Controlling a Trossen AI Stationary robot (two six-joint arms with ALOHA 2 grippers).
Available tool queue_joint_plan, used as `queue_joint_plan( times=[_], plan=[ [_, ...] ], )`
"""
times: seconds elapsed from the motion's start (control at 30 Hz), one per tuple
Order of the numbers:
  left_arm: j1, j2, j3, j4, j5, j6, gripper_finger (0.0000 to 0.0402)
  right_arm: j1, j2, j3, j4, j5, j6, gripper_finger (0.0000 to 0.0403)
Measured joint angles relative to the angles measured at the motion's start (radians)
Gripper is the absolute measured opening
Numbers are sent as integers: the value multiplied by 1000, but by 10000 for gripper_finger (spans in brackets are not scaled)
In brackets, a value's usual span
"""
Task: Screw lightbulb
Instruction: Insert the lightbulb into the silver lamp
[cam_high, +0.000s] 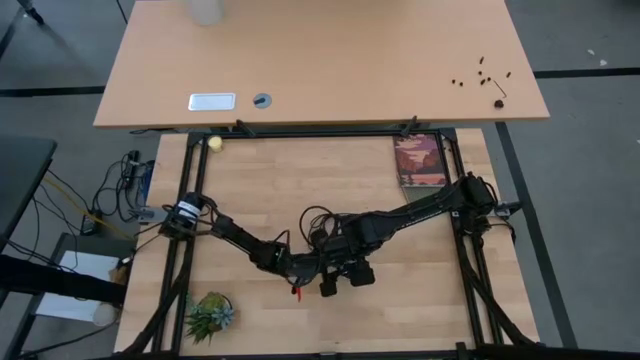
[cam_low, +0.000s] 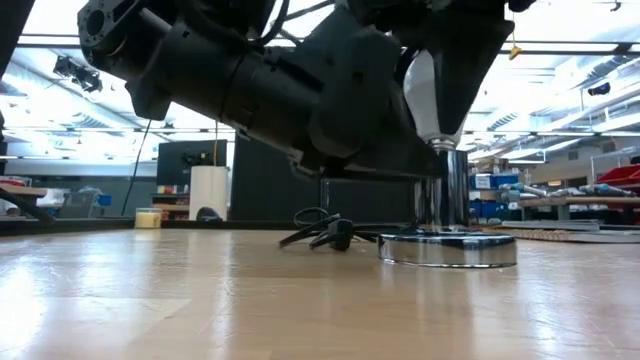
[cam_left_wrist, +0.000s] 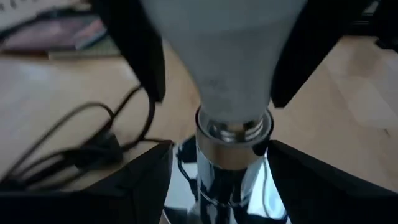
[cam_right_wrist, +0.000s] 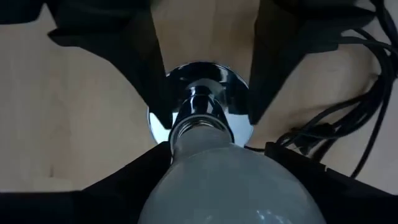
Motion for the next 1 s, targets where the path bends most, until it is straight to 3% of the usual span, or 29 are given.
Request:
queue_joint_plan(
  times=[0.23, 0.73, 0.87, 1.0],
  plan=[
    [6, 0, 0, -6, 12, -34, 266, 11, 0, 0, -16, 95, 2, 263],
    [91, 3, 0, 4, 58, 2, 266, 16, 1, 0, -19, 108, -27, 265],
    [94, 5, -1, 17, 60, 2, 266, 9, 3, -6, -41, 160, -9, 265],
    [95, 5, -2, 17, 68, -6, 266, -2, 0, -29, -5, 134, -10, 265]
  ],
)
